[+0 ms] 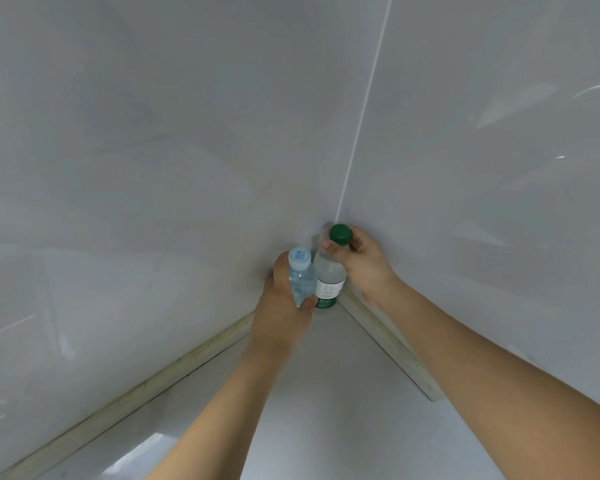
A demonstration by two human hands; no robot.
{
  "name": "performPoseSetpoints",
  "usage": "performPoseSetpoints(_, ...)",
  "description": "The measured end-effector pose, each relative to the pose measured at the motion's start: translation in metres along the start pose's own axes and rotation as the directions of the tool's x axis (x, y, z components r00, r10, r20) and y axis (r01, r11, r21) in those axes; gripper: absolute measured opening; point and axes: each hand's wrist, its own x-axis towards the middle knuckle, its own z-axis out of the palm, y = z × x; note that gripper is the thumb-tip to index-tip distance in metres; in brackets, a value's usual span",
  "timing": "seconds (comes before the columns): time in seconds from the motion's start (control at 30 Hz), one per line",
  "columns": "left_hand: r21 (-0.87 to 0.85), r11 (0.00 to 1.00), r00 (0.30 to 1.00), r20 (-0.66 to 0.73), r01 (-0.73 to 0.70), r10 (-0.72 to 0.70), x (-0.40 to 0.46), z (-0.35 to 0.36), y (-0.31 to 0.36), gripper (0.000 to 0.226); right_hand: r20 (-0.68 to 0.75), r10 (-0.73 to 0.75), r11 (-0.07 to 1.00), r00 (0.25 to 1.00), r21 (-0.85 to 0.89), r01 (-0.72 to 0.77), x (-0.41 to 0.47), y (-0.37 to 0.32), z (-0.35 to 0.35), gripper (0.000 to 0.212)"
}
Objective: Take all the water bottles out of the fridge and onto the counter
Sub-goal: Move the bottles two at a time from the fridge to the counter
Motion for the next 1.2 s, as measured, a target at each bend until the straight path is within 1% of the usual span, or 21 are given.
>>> performPoseSetpoints(0.07,0.017,1.000,1.000,-0.012,-0.021,0.021,0.007,0.004,0.001,0.076,0.024,0.030,1.000,0.999,0.005,-0.030,-0.001,0.005,0.000,0.028)
performPoseSetpoints(0.2,0.026,0.999,0.999,-0.009,-0.034,0.034,0.010,0.008,0.000,0.076,0.006,0.033,0.999,0.999,0.042,-0.034,-0.004,0.008,-0.001,0.028)
performPoseSetpoints(0.3,0.018,0.999,0.999,-0.013,-0.045,0.045,0.008,0.007,-0.003,0.076,-0.017,0.035,0.999,0.999,0.020,-0.034,-0.008,0.007,0.001,0.032)
performPoseSetpoints(0.43,0.040,0.999,0.999,0.036,-0.005,0.003,0.008,0.003,-0.002,0.080,-0.110,0.058,0.995,0.992,-0.070,-0.066,-0.029,-0.001,-0.002,0.051)
performPoseSetpoints(0.47,0.052,0.999,0.998,0.055,0.002,-0.005,0.009,0.002,-0.001,0.082,-0.139,0.069,0.993,0.988,-0.080,-0.081,-0.035,-0.003,-0.004,0.051)
performPoseSetpoints(0.53,0.062,0.998,0.997,0.072,0.014,-0.019,0.007,-0.001,0.003,0.084,-0.169,0.070,0.989,0.983,-0.118,-0.091,-0.057,-0.011,-0.012,0.045)
performPoseSetpoints(0.6,0.076,0.997,0.998,0.057,0.033,-0.037,0.000,-0.006,0.016,0.087,-0.189,0.045,0.973,0.981,-0.215,-0.086,-0.084,-0.019,-0.022,0.050)
performPoseSetpoints(0.7,0.172,0.984,0.999,0.012,0.037,-0.040,-0.018,-0.016,0.048,0.088,-0.209,0.006,0.921,0.978,-0.379,-0.086,-0.125,-0.030,-0.039,0.056)
performPoseSetpoints(0.8,0.348,0.935,0.997,-0.010,-0.064,0.072,-0.048,-0.026,0.080,0.080,-0.198,-0.017,0.873,0.980,-0.481,-0.082,-0.173,-0.042,-0.057,0.057)
performPoseSetpoints(0.87,0.468,0.868,0.986,0.046,-0.164,0.161,-0.076,-0.030,0.103,0.075,-0.192,-0.039,0.843,0.981,-0.533,-0.070,-0.211,-0.053,-0.073,0.057)
performPoseSetpoints(0.93,0.543,0.807,0.972,0.108,-0.233,0.208,-0.098,-0.031,0.120,0.071,-0.184,-0.064,0.812,0.981,-0.581,-0.056,-0.238,-0.063,-0.085,0.057)
performPoseSetpoints(1.03,0.598,0.723,0.937,0.187,-0.347,0.295,-0.138,-0.028,0.156,0.065,-0.200,-0.121,0.774,0.972,-0.632,-0.033,-0.285,-0.082,-0.110,0.056)
performPoseSetpoints(1.13,0.605,0.640,0.878,0.273,-0.474,0.393,-0.178,-0.011,0.189,0.061,-0.228,-0.158,0.742,0.961,-0.670,-0.037,-0.332,-0.093,-0.140,0.055)
performPoseSetpoints(1.2,0.608,0.592,0.844,0.308,-0.530,0.439,-0.198,0.004,0.206,0.059,-0.237,-0.178,0.718,0.955,-0.695,-0.038,-0.358,-0.097,-0.161,0.055)
